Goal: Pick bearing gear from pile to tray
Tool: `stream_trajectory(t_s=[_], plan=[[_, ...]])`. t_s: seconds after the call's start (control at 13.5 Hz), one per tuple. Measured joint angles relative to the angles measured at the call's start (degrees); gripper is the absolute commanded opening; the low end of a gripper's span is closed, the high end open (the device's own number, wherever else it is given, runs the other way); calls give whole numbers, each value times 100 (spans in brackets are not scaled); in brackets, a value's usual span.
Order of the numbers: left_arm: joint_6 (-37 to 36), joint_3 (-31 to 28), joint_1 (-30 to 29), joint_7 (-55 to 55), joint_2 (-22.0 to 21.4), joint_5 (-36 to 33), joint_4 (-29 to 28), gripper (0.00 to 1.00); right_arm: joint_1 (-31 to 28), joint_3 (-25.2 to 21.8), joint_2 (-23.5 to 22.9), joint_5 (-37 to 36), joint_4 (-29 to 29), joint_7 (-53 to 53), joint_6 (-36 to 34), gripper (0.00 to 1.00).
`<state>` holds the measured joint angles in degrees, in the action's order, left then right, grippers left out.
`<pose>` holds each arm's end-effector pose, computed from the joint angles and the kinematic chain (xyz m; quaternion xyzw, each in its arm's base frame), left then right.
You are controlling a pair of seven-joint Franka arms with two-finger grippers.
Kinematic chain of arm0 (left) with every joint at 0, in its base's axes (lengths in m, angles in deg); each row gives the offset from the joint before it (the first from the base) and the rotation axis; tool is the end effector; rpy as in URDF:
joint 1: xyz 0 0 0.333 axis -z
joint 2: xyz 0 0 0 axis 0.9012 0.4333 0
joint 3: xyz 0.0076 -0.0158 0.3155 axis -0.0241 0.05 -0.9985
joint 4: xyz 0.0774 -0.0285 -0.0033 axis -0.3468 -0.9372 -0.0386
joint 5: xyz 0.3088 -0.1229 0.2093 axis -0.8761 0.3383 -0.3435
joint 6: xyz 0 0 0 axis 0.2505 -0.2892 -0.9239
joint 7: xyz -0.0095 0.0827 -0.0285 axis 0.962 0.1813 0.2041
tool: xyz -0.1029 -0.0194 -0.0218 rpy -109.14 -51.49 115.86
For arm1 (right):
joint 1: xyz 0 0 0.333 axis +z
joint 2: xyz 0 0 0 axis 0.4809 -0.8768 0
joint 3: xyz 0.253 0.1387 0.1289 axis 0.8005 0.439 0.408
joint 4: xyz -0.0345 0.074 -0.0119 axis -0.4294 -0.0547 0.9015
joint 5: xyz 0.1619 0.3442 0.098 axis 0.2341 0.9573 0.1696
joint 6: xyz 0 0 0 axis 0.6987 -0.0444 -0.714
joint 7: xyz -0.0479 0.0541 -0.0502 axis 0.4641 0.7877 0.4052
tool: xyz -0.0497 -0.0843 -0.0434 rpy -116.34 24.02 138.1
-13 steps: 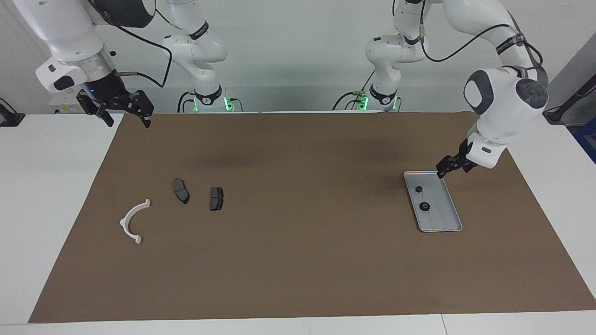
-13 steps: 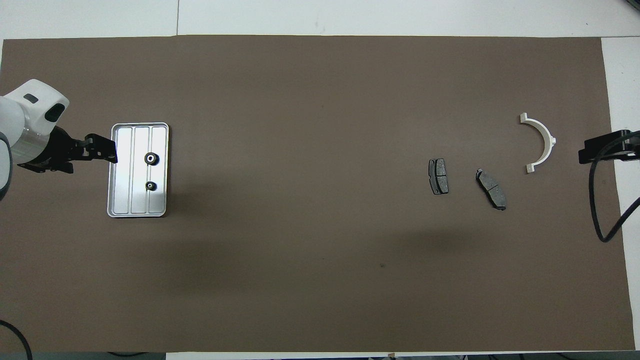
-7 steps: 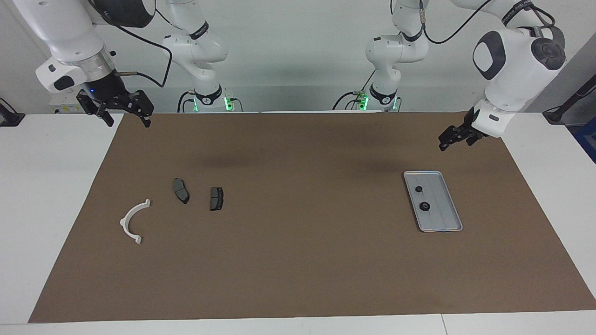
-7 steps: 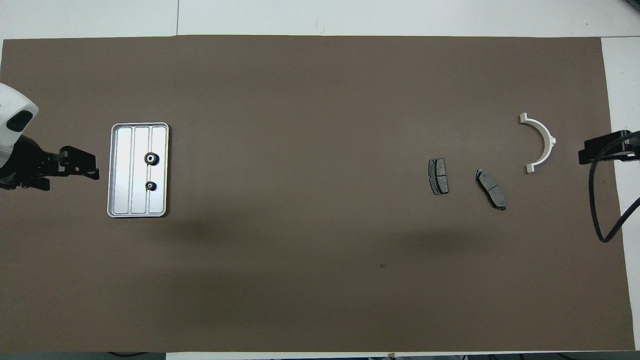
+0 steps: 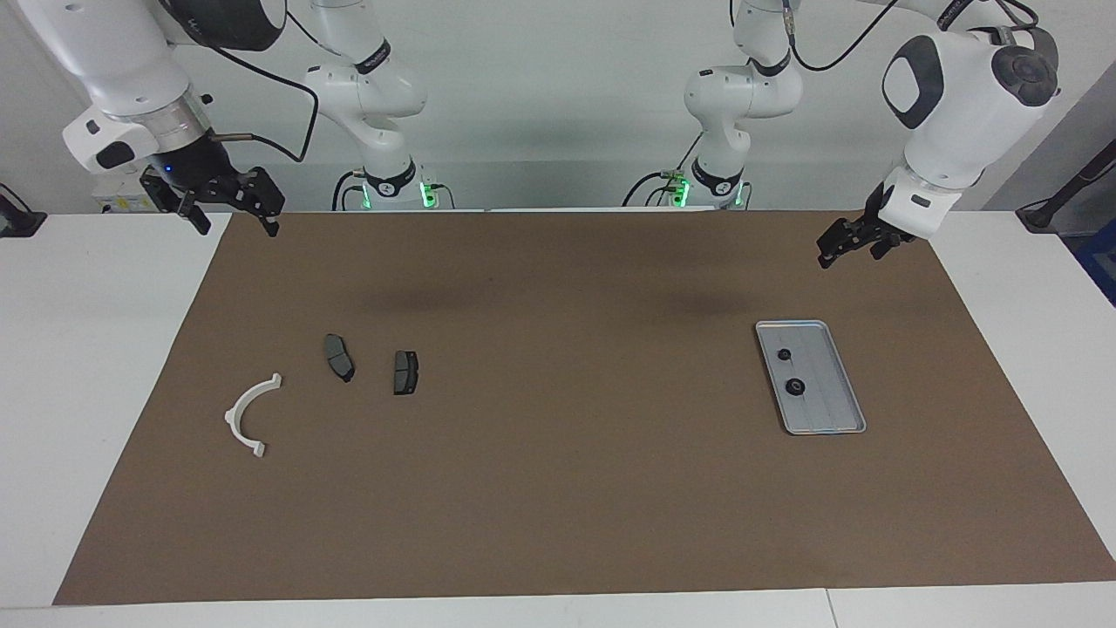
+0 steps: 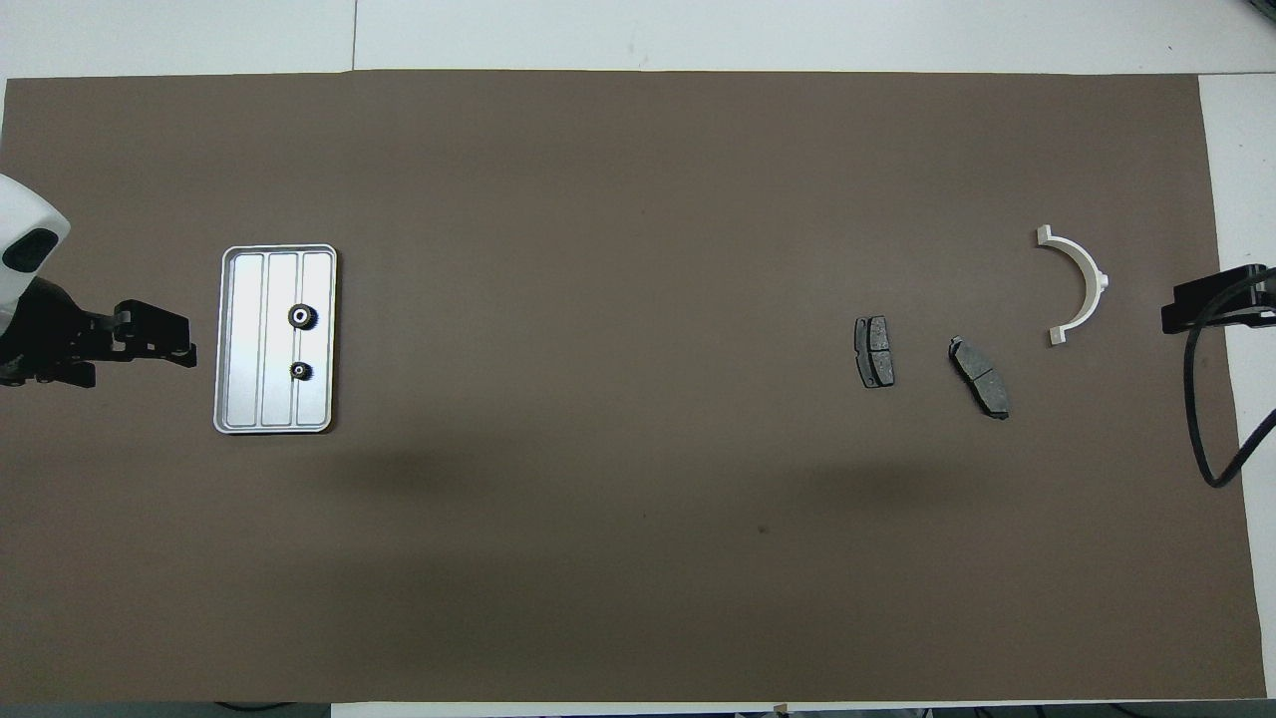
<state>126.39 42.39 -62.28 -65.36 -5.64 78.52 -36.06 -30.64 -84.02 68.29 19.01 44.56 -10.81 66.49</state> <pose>0.5371 -0.0054 0.5424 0.9966 0.0592 -0.0567 0.0076 0.5353 -0.0492 0.6277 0.9994 -0.0319 -0.0156 0.0043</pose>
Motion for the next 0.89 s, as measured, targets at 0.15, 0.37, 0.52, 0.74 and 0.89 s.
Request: stream_trajectory(t_s=[0.15, 0.37, 0.52, 0.74, 0.89], plan=[[3, -19, 24, -1, 5, 0, -1, 100, 0, -3, 15, 0, -3, 0, 0, 100], [-1, -58, 95, 0, 26, 1, 0, 100, 0, -5, 25, 0, -6, 0, -12, 100], [-35, -49, 133, 0, 29, 6, 83, 100, 0, -12, 25, 0, -6, 0, -30, 100], [-432, -18, 156, 0, 51, 8, 585, 100, -1, -43, 25, 0, -6, 0, -59, 100], [-683, -17, 156, 0, 83, 8, 861, 100, -1, -61, 25, 0, -7, 0, -67, 100]])
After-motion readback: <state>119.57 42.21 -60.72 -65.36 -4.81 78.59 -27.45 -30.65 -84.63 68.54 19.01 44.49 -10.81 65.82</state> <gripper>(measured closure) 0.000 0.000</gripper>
